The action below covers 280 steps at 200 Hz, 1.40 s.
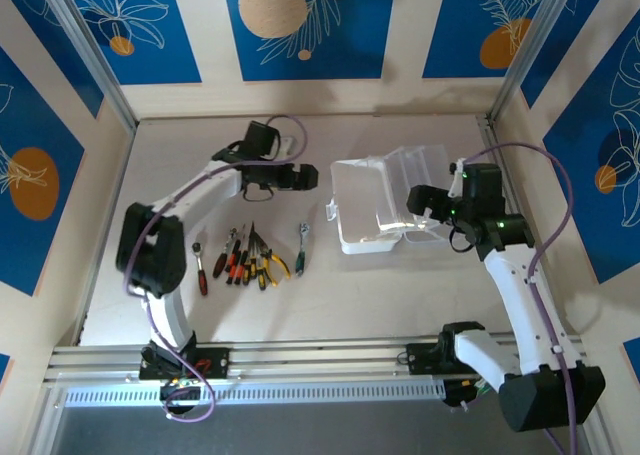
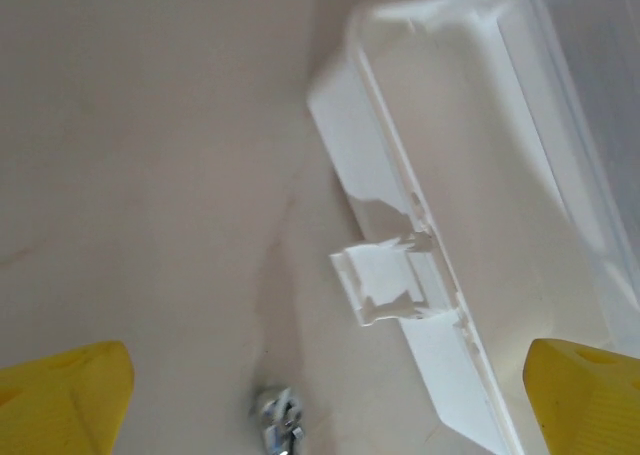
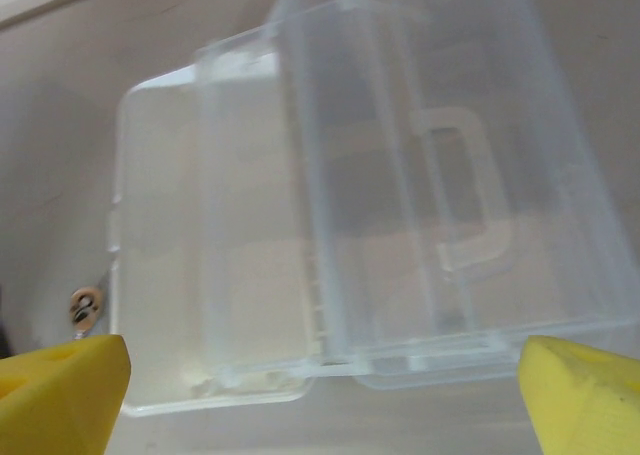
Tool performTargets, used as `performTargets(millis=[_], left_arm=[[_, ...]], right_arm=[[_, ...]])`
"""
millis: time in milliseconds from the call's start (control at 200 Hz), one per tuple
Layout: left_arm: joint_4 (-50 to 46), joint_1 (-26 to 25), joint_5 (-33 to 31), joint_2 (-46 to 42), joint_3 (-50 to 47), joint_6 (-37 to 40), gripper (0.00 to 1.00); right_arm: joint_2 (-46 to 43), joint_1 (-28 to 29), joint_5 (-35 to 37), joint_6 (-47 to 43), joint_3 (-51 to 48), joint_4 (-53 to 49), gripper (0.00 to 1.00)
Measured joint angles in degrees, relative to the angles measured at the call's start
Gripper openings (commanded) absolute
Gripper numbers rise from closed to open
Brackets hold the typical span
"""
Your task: Pack the tool kit
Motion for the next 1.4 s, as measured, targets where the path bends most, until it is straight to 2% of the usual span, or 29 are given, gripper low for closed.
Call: performTargets(millis=[270,415,645,865,1045,1201,1401], left_arm=[[-7.1,2.2,-13.5,-14.8,-12.3,3.7,1.00],[-10.4,5.2,-18.9,-21.4,-20.8,3.7,1.00],[-12.6,13.7,-24.6,-24.4,-26.6,3.5,0.98],[-12.6,18.3,-24.2,-24.3,-31.4,2.3,0.80],[-10.9,16.8,-20.7,-22.8,-31.6,2.3,0.78],[-9.0,10.9,-19.4,-22.4,-31.6,2.2,0.77],[-8.0,3.3,-17.8,-19.1,-31.6,-0.3,0.66]], right_arm=[[13.6,15.4,0.3,-2.8,9.5,0.7,0.99],[22.7,21.1,0.2,-4.0,14.0,1.3,0.99],[29.9,23.6,0.2,-5.4,16.8,2.1,1.00],[32.3,23.6,-0.4,-6.7,16.8,2.6,1.00],[33.7,23.5,-1.2,-7.3,16.8,3.4,1.00],[34.5,23.5,-1.5,-7.3,16.8,4.0,1.00],[34.7,23.6,-1.5,-7.3,16.6,5.0,1.00]])
